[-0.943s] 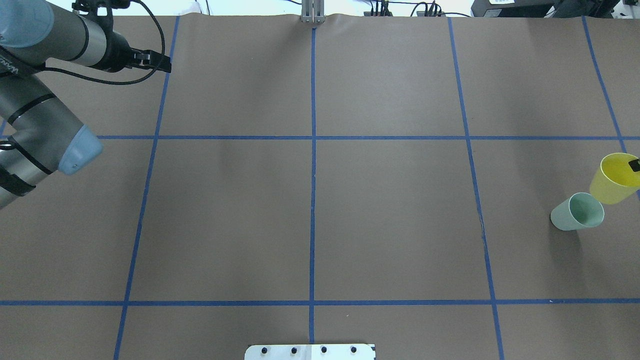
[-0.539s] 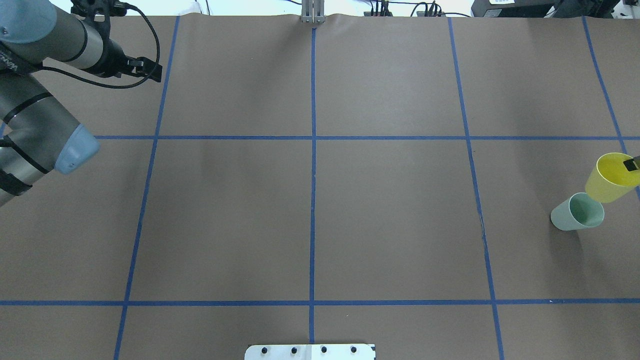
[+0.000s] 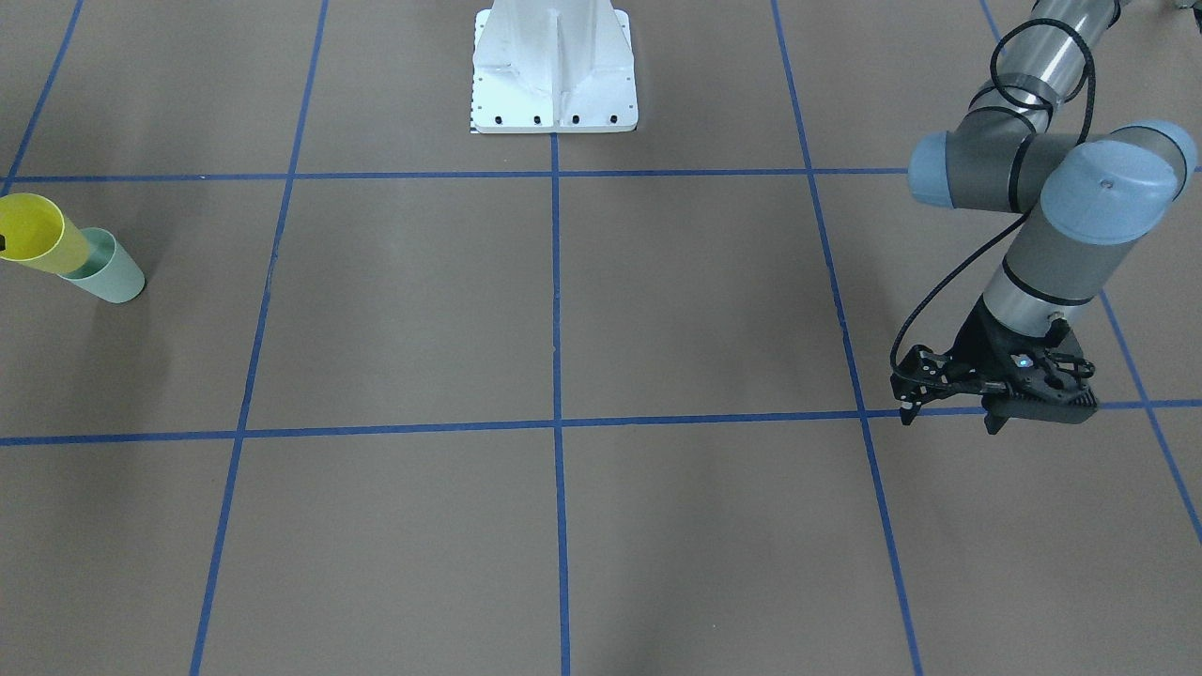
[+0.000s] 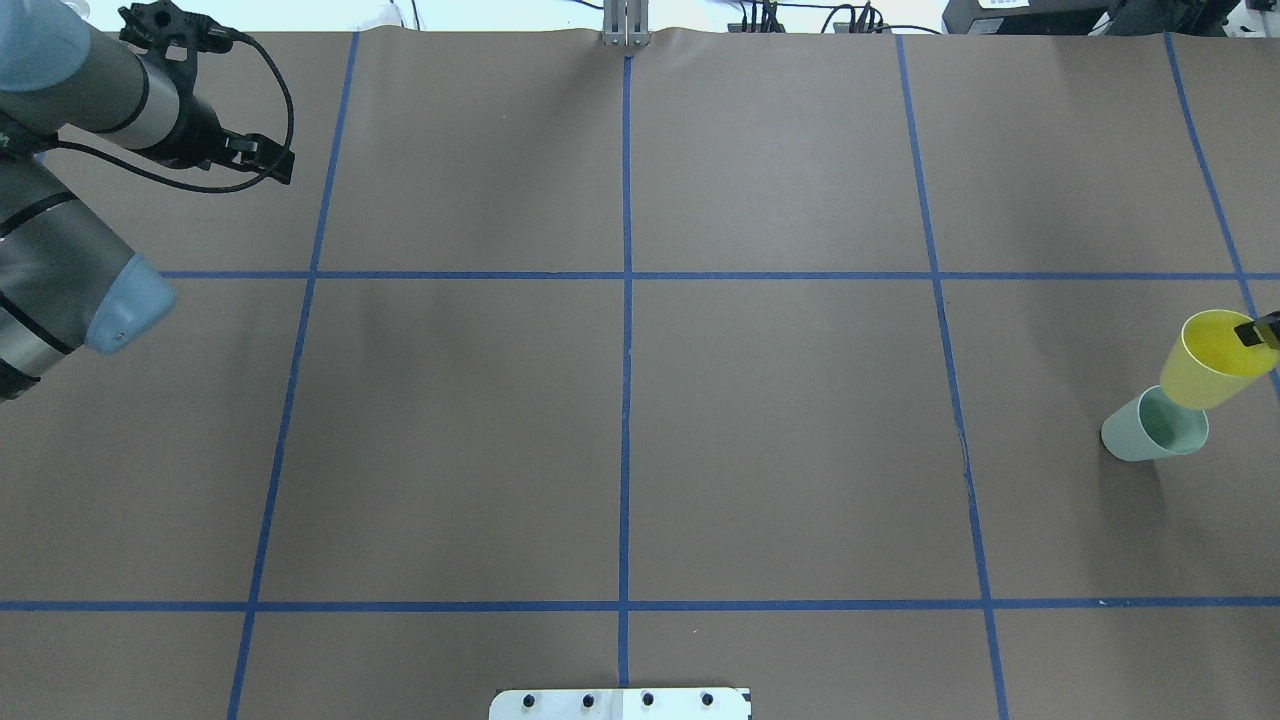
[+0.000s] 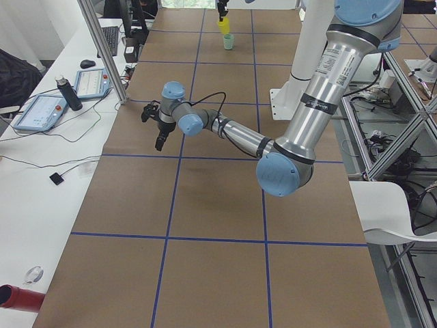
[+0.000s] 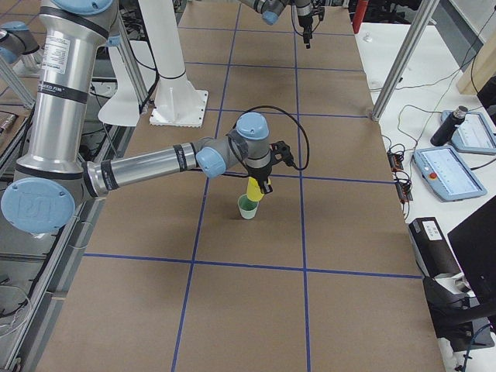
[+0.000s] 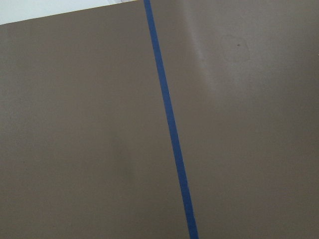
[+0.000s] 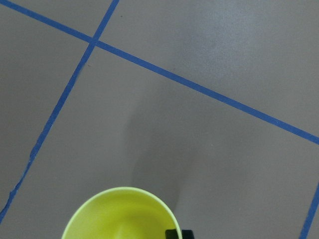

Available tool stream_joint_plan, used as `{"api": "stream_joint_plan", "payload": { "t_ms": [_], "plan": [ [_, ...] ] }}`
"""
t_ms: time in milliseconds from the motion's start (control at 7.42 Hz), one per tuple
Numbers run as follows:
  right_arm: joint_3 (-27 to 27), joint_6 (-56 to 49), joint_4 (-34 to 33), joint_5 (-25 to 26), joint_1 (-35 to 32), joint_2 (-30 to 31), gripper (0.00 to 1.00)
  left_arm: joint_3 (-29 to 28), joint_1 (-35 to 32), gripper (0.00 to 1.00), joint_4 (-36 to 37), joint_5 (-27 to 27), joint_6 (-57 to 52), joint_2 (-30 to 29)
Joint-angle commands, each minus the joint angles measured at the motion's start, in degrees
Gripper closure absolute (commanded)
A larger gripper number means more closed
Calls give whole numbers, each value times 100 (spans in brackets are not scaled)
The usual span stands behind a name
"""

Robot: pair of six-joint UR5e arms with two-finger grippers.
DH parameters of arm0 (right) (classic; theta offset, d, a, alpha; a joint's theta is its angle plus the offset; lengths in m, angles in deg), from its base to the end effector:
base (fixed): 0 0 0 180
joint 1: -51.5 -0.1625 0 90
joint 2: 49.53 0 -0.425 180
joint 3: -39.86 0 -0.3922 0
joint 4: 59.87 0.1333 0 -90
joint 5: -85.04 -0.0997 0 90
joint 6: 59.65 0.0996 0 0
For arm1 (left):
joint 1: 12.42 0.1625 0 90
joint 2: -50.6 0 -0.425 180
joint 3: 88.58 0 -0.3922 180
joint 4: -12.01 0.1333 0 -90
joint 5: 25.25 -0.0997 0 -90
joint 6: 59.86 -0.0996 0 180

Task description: Transfer and stack yellow cup on green cup

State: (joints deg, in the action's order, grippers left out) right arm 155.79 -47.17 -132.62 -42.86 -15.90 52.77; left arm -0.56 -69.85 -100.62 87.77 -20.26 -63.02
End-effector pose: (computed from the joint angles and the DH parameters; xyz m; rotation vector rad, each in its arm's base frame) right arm -0.0935 -0.4123 0.5016 0.3016 -0.7746 -0.3446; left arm 0.2813 -0.6156 0.4033 0.3907 0.7563 0.0400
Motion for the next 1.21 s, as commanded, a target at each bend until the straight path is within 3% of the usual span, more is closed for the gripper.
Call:
{"api": "stream_joint_plan", "payload": {
  "t_ms": [0,1078],
  "plan": [
    [-96,-53,-2,-7,86,1,100,-4,-5,0,4,1,-13,6],
    [-272,-88,-2,2,271,-17,100,-13,-49,0,4,1,-14,6]
  ]
}}
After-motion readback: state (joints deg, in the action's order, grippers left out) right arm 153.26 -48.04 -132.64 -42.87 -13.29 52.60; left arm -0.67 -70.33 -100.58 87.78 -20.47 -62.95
